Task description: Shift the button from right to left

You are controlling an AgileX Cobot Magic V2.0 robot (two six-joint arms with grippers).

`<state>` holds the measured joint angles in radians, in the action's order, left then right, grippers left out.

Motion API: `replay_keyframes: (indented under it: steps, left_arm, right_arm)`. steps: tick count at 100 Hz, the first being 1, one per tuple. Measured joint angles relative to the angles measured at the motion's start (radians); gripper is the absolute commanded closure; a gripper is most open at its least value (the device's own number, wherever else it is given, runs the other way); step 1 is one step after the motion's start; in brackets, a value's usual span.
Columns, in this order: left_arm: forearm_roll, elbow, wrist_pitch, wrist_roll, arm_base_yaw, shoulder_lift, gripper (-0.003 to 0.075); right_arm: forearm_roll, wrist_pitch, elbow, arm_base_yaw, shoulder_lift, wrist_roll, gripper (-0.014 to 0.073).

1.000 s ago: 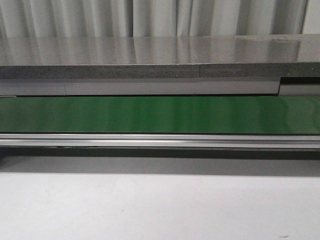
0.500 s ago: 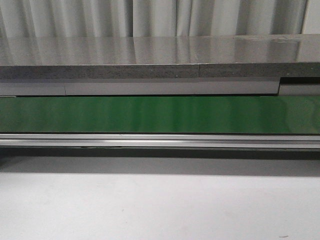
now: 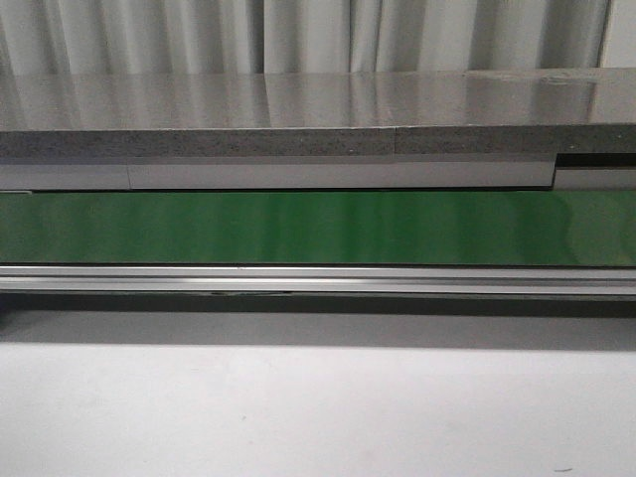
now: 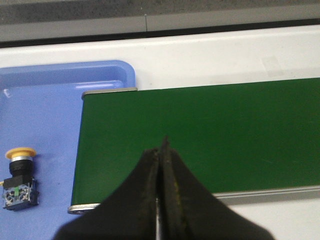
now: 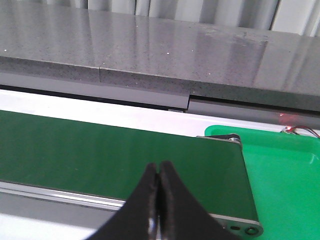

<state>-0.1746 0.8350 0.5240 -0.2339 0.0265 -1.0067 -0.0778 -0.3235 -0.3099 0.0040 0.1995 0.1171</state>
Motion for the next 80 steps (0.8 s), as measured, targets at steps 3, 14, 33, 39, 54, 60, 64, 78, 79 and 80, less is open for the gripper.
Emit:
replay_keyframes:
  steps: [3,14,33,39,54,60,64,78,79,80]
  left_arm:
    - [0.0,-0.015,-0.01,0.0,0.005,0.022,0.0741]
    - [0.0,-0.056,-0.043,0.0,0.017,0.105,0.0741]
    - [0.0,-0.122,-0.065,0.0,0.019,0.221,0.0741]
    - [0.0,-0.145,-0.074,0.0,0.019,0.253,0.0741]
    - [0.0,-0.197,-0.09,0.0,0.019,0.337,0.0741]
    - [0.0,-0.218,-0.092,0.0,0.019,0.364,0.0741]
    - [0.0,-0.232,-0.092,0.0,0.019,0.385,0.0741]
    - [-0.005,-0.279,-0.094,0.0,0.019,0.462,0.0741]
    - [-0.005,-0.282,-0.094,0.0,0.019,0.47,0.0741]
    - [-0.005,-0.285,-0.094,0.0,0.019,0.474,0.0741]
  right_arm:
    - [0.0,0.0,0.0,0.0,0.0,0.0,0.0662]
    - [0.0,0.0,0.0,0.0,0.0,0.0,0.0662]
    - [0.0,0.0,0.0,0.0,0.0,0.0,0.0662]
    - [0.0,0.0,0.0,0.0,0.0,0.0,0.0662]
    - [0.0,0.0,0.0,0.0,0.0,0.0,0.0662]
    - [0.0,0.0,0.0,0.0,0.0,0.0,0.0662]
    - [0.0,0.0,0.0,0.0,0.0,0.0,0.0662]
    - [0.0,0.0,0.0,0.0,0.0,0.0,0.0662]
    - [0.0,0.0,0.0,0.0,0.0,0.0,0.0662]
    - [0.0,0.0,0.0,0.0,0.0,0.0,0.0662]
